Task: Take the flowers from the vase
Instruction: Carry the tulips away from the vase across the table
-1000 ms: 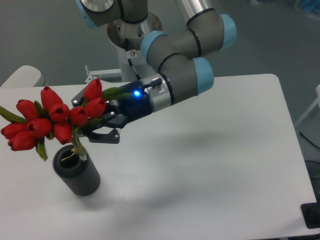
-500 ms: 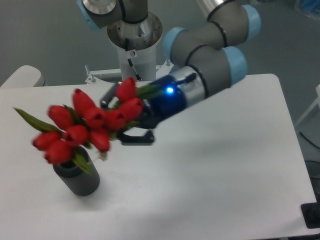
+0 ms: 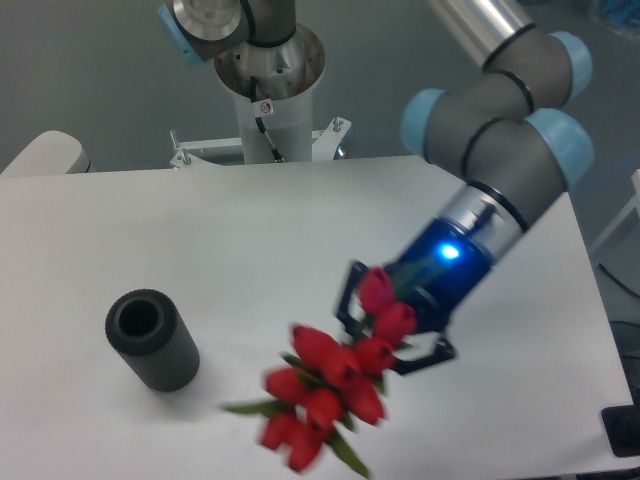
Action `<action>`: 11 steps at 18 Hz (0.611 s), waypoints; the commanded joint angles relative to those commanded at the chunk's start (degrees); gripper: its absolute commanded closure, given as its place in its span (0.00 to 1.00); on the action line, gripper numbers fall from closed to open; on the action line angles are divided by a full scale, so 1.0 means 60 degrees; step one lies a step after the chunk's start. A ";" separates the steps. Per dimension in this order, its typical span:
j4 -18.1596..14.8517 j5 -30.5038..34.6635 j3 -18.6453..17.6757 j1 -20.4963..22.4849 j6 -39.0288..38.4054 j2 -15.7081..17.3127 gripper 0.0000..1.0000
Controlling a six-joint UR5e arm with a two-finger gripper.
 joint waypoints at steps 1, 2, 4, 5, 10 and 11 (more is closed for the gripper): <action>0.0000 0.0468 0.0001 0.0015 0.0336 -0.0030 1.00; -0.0015 0.0995 0.0001 0.0030 0.0572 -0.0016 1.00; -0.0102 0.2210 0.0001 0.0030 0.0779 0.0014 1.00; -0.0117 0.2695 -0.0072 0.0016 0.0779 0.0057 1.00; -0.1009 0.4717 -0.0146 -0.0028 0.0794 0.0072 1.00; -0.1156 0.5142 -0.0146 -0.0101 0.0779 0.0072 1.00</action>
